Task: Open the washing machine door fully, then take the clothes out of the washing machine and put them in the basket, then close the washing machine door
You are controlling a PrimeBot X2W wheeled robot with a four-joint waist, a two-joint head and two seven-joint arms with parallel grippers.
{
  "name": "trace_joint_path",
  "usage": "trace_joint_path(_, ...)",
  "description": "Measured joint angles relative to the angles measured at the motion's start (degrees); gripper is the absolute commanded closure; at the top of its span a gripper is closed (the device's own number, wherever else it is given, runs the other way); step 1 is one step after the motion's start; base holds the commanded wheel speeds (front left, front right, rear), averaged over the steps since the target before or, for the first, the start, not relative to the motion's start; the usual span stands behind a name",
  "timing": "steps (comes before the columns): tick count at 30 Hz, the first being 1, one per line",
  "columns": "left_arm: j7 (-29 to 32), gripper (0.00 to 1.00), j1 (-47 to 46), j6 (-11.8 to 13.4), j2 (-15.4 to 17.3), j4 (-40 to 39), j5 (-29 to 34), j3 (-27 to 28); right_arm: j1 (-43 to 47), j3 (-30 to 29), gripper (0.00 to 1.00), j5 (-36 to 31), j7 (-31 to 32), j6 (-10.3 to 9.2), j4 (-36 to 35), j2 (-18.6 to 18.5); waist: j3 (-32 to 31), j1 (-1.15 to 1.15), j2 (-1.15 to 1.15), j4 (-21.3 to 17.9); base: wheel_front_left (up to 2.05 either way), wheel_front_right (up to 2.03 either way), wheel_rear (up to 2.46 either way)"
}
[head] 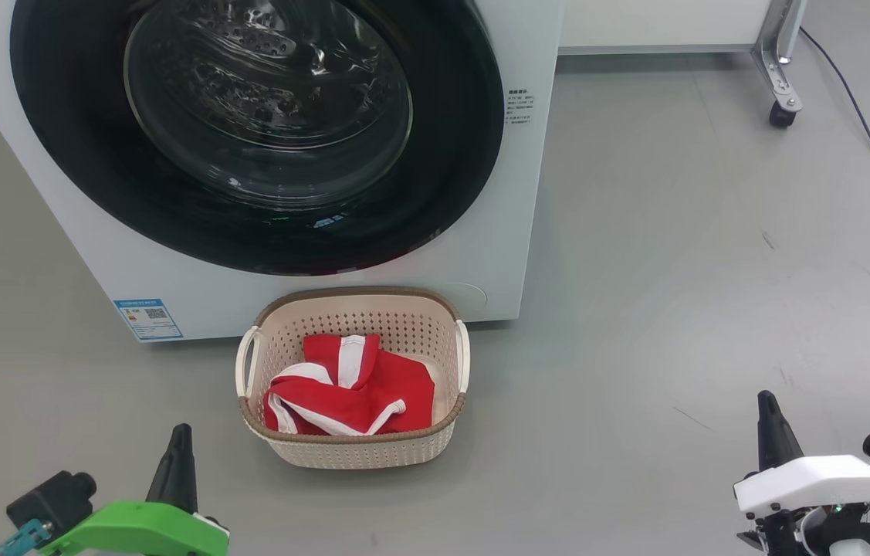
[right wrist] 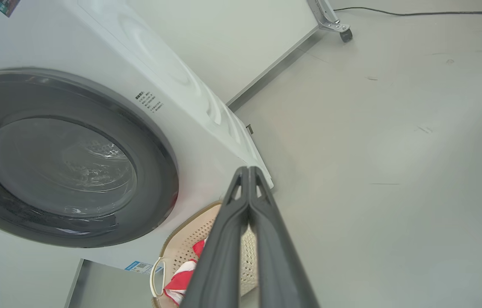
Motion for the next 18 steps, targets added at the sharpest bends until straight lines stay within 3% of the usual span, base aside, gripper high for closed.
trace_joint_path(18, 3.3, 1.00, -1.4, -2.2, -0.1, 1.1, -12.8, 3.6, -2.0, -3.0, 1.00, 12.9, 3.5, 1.12, 0.8, 0.4, -0.1, 0.00, 0.00, -0.5, 0.00, 0.00, 0.00)
